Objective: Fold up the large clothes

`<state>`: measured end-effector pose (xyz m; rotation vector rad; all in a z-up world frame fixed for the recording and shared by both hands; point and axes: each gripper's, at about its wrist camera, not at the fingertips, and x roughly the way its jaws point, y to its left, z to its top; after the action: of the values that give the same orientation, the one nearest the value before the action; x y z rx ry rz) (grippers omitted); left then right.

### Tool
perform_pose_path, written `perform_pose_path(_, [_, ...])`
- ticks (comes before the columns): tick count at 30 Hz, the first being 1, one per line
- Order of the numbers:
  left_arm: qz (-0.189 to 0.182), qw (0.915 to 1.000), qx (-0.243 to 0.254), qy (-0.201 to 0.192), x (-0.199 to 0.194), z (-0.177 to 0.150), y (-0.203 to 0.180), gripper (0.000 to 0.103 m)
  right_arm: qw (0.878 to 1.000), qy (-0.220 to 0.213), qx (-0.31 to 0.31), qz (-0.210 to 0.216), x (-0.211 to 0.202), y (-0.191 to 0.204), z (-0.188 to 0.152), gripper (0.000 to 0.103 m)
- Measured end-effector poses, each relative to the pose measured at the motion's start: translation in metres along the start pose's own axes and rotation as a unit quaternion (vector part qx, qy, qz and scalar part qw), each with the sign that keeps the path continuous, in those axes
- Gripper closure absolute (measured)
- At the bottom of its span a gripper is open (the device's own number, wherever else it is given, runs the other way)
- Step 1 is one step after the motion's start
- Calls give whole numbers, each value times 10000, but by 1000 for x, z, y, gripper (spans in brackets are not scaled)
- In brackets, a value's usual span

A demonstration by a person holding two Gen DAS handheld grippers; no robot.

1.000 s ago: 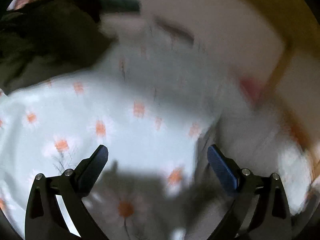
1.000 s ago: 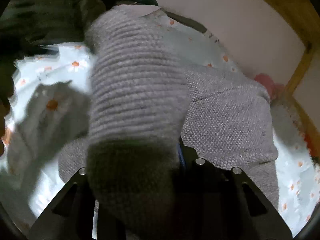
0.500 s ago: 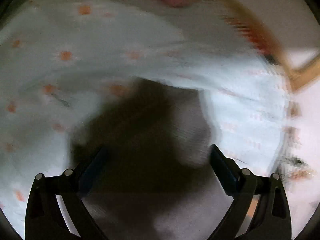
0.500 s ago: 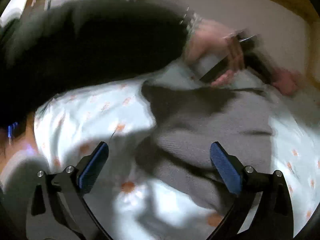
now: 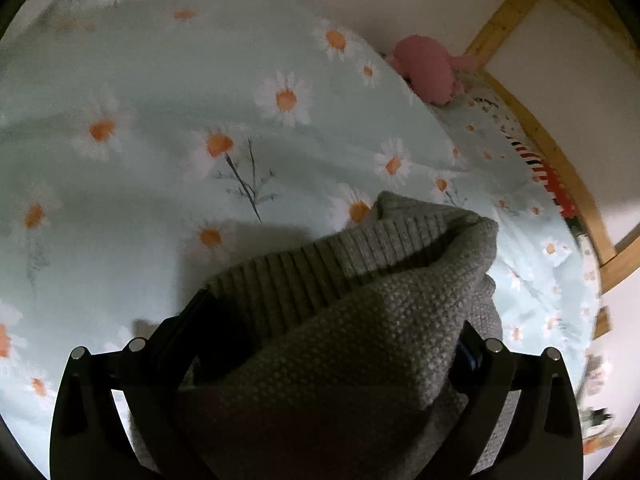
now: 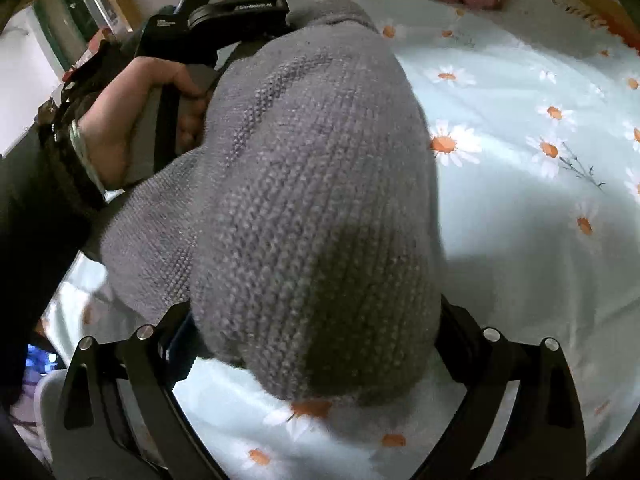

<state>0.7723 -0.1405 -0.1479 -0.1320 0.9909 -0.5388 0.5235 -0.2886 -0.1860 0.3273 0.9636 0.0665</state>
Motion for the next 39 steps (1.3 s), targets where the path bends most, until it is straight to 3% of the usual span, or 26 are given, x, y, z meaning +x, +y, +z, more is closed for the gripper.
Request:
perform_pose_path(2, [18,9999,85,-89,-8,-3,-3,4,9996,-124,-54,266,-16,-5,12,9])
perform_pose_path(4, [-104,9999,-82,12,-6,1,8,5,9968,-604,41,520,-40,-17,25,9])
perform_pose_path(5, [-185,9997,-173,42,-18,-3,8,5,9937,-1020,167,435,-56,-28,39,8])
perform_pose_path(7, [-170,9993,-39,-332,-60,-21,5,5,9885,-1365,455,460,-67,-51,75,7])
perform_pose_path(8, [-221,9981,14,-577,-81,-31,1,5,9854,-1413,655,685,-65,-68,106,7])
perform_pose_path(10, [-449,9969,-94,-646,-97,-51,-2,5,9831,-1357,771,962,-51,-84,154,6])
perform_pose_path(11, [-639,9963,-252,-525,-102,-65,-4,5,9860,-1077,642,1101,-29,-86,190,6])
perform_pose_path(13, [-755,9961,-242,-392,-104,-83,-9,5,9910,-508,436,1163,16,-79,228,7])
perform_pose_path(14, [-609,9972,-112,-412,-102,-92,-14,5,9890,-107,517,1379,51,-78,248,25])
perform_pose_path(15, [-296,9983,229,-455,-96,-104,-20,5,9833,301,784,1615,84,-80,262,73])
perform_pose_path(17, [454,9936,943,-426,-77,-122,-31,5,9727,845,1193,1805,128,-81,286,80])
perform_pose_path(18, [768,9889,1127,-582,-75,-129,-35,5,9724,920,1147,1814,138,-74,295,84])
perform_pose_path(20, [814,9905,911,-639,-80,-130,-32,5,9733,1030,1054,1761,148,-56,306,86])
perform_pose_path(23, [779,9916,759,-700,-83,-131,-28,5,9734,1267,991,1630,160,-46,309,86])
perform_pose_path(25, [720,9921,730,-728,-85,-132,-27,5,9722,1412,761,1703,156,-40,310,79])
perform_pose_path(27, [687,9920,822,-669,-84,-130,-30,5,9643,1563,630,2042,146,-41,302,28])
perform_pose_path(28, [665,9920,868,-628,-81,-129,-29,5,9599,1647,526,2207,148,-38,297,37])
perform_pose_path(29, [647,9922,887,-595,-82,-129,-29,5,9674,1728,221,1837,152,-29,295,69])
perform_pose_path(30, [603,9927,866,-581,-82,-128,-28,5,9719,1755,124,1562,157,-24,296,78])
perform_pose_path(32, [592,9930,857,-563,-81,-129,-26,5,9752,1255,494,1756,151,-21,308,83])
perform_pose_path(33, [625,9928,841,-582,-81,-130,-25,5,9750,1059,741,1809,150,-22,313,84])
perform_pose_path(35, [652,9926,843,-586,-80,-133,-24,5,9714,1204,1105,1720,171,-23,311,82])
perform_pose_path(37, [670,9927,844,-534,-80,-132,-25,5,9695,1358,1069,1740,180,-17,306,62])
perform_pose_path(39, [659,9942,787,-324,-85,-125,-27,5,9728,1010,975,1844,151,-15,306,38])
